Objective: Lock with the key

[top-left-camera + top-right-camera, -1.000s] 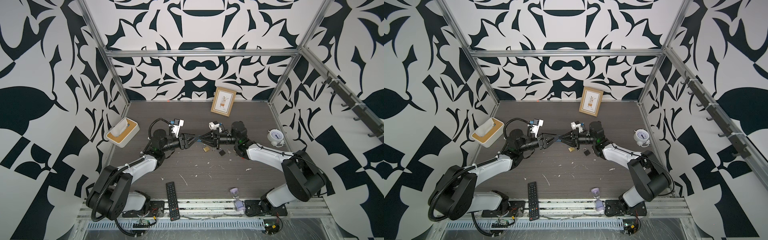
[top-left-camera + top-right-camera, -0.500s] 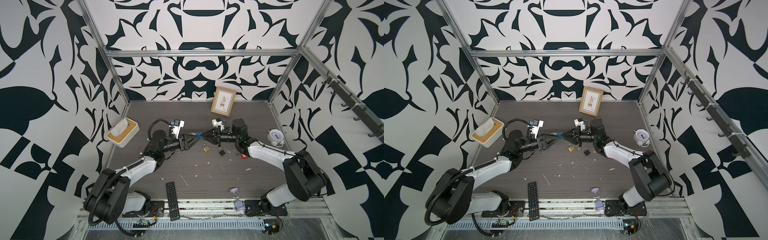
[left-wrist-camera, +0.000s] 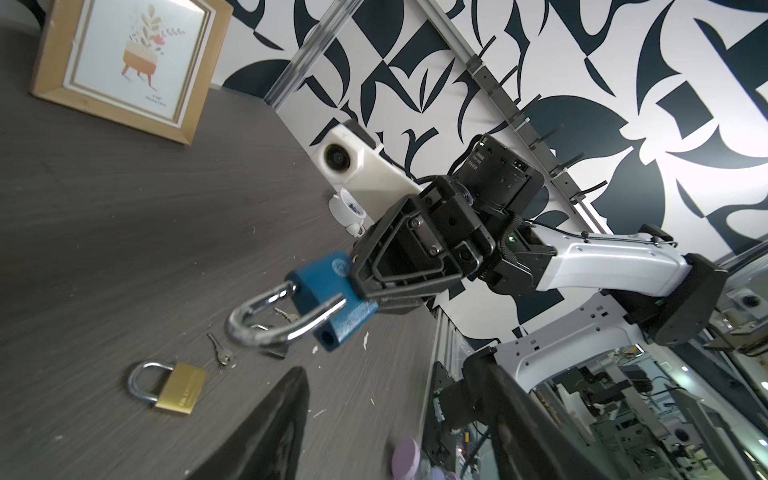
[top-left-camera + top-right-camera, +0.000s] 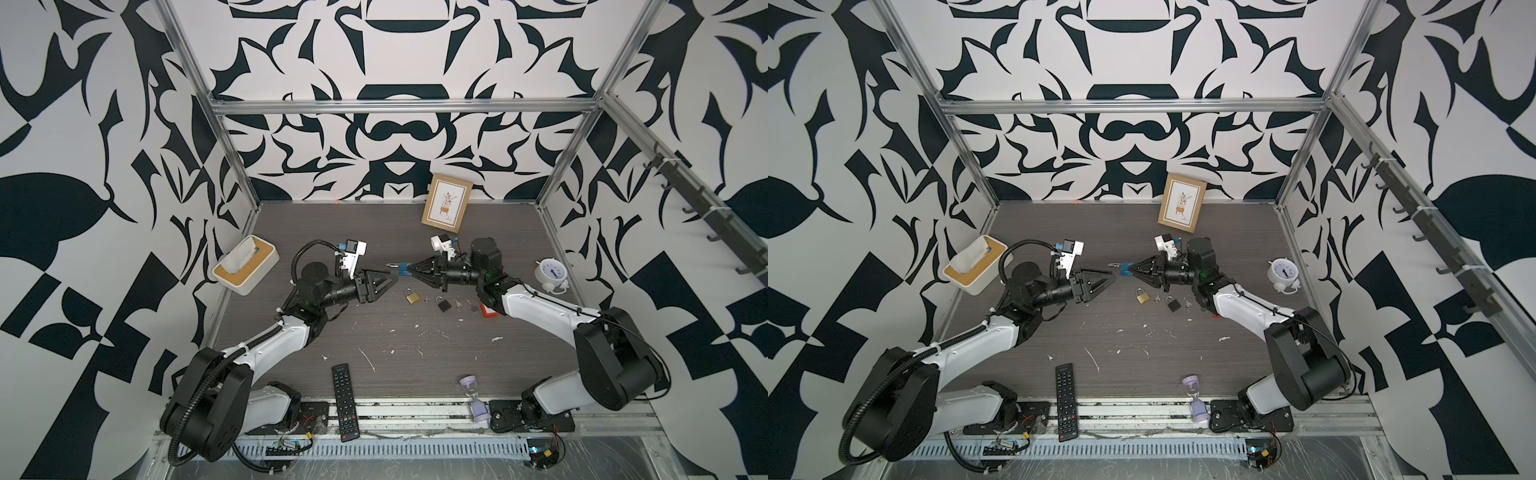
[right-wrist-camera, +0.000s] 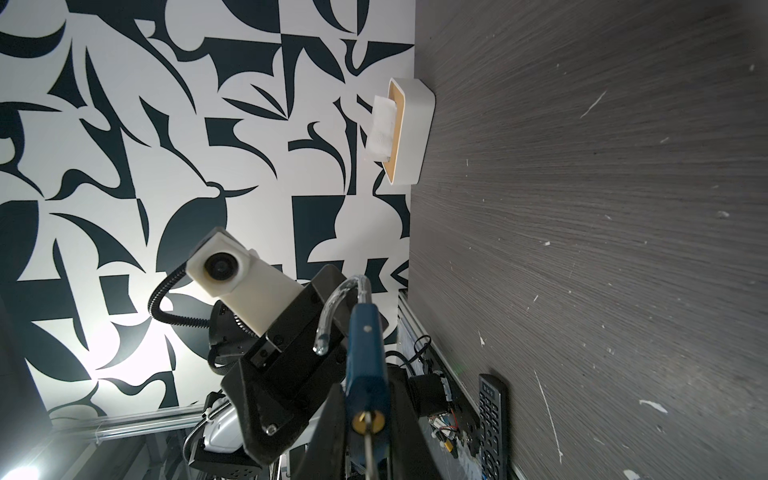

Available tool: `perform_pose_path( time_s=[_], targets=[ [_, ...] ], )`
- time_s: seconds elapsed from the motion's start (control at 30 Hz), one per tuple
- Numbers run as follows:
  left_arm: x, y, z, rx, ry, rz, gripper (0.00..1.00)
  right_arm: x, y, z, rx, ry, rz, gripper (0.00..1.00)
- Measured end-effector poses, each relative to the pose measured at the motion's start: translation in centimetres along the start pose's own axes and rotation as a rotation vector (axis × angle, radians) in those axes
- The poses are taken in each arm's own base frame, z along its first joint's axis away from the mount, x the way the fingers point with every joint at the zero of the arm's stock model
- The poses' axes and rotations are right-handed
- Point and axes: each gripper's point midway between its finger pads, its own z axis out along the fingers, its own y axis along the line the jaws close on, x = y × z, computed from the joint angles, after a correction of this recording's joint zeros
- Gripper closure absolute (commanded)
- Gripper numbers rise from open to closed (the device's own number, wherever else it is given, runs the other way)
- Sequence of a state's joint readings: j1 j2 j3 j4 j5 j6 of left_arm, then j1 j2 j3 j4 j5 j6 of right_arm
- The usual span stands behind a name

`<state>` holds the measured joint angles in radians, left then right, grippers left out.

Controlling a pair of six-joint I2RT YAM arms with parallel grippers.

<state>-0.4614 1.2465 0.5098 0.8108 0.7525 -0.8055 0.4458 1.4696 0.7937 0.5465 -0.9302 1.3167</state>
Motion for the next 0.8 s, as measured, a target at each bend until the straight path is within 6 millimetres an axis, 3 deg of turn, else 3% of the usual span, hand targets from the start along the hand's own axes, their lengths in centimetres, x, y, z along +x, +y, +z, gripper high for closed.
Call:
perform_pose_path(
  time_s=[0.33,0.57,0.8],
  targets=[
    [0.2,0.2,-0.1,-0.004,-0.009,-0.064,0.26,0.3,-0.3,-0.3,0.004,-0.002,-0.022,1.0],
    [-0.5,0.3,0.4,0.007,-0.012,-0.15,0.26,1.1,0.8,-1.1,0.01,-0.001,-0.101,1.0],
    [-0.3,1.2,0.9,0.004,-0.007,-0.232,0.34,1.9,0.7,-1.8,0.043,0.008,-0.153,1.0]
  ],
)
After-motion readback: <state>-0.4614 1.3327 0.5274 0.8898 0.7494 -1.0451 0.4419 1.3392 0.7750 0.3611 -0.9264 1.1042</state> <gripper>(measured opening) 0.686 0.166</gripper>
